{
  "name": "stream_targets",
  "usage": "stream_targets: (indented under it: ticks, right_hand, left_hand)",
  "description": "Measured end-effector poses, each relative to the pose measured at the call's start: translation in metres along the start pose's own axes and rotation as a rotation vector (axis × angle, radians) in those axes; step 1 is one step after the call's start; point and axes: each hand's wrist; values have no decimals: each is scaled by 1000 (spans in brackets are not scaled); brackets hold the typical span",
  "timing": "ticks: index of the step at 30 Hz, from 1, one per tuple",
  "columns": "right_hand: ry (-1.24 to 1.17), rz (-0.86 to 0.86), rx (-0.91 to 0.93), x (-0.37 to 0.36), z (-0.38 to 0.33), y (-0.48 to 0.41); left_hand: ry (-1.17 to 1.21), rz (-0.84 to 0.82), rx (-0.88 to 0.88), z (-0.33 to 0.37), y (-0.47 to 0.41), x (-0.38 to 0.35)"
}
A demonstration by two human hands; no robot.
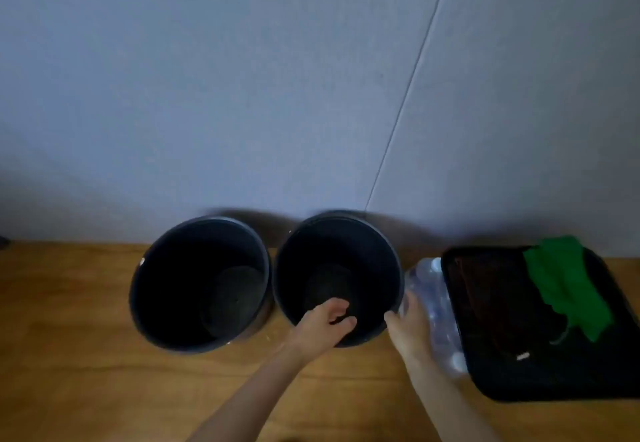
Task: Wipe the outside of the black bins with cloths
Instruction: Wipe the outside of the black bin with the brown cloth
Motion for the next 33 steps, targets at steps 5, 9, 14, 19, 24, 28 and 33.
stream_targets:
  ticks: [5,9,14,19,24,28,33]
  right_hand:
    - [-81,45,-54,-28,34,-21]
    - [-191,135,45,-31,37,-23]
    - [-356,103,38,-24,29,-29]
    - [-368,67,71,-4,26,-29]
    - [-91,278,239,49,45,-52]
    - [281,428,206,85,70,-75]
    - [600,167,48,96,105,-80]
  left_hand:
    - [-269,-106,-146,-22,-36,-20]
    - [-795,-113,-292,-20,-44,-33]
    - [-1066,11,-445,-23,-49,-43]
    - [-1098,87,-481,-24,-46,-48]
    - [-975,159,-500,-24,-42,-38]
    - [-751,200,-544,-9,-20,-33]
    - [-517,277,-568,1,2,-25]
Point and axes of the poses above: each hand's wrist, its own y-axis away from the middle knuckle, its own x-axis out of the back of the hand, z = x × y, and after that the axes turned 4 degrees about y, right-handed
